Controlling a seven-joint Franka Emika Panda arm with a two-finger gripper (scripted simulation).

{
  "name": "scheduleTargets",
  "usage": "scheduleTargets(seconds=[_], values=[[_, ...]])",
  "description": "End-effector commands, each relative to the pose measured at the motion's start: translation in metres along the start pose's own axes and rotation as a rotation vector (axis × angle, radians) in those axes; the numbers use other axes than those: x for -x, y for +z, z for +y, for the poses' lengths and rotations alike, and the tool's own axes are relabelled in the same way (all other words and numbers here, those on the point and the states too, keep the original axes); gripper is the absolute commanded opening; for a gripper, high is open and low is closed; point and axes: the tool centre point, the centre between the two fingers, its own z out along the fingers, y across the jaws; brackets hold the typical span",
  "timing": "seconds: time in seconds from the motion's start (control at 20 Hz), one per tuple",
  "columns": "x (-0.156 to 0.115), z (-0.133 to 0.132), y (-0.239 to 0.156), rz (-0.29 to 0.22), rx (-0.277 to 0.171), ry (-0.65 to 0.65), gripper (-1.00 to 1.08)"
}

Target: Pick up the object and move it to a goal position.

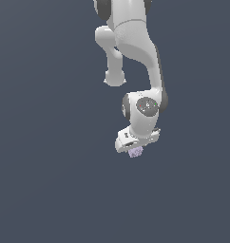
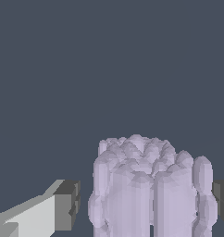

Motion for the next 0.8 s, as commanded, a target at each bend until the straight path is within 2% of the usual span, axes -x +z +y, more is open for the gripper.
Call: scheduleTargets(seconds=[0.0, 0.2, 0.25, 0.75], values=[[-0.0003, -0.0001, 0.0093, 0.001, 0.0, -0.001, 1.0], [-0.0015, 0.0002, 0.0127, 0.001, 0.0, -0.001, 1.0], [-0.0015, 0.0002, 0.0127, 0.001, 0.0, -0.001, -1.0], [-0.0018, 0.0001, 0.0123, 0.002, 0.0, -0.001, -1.0]])
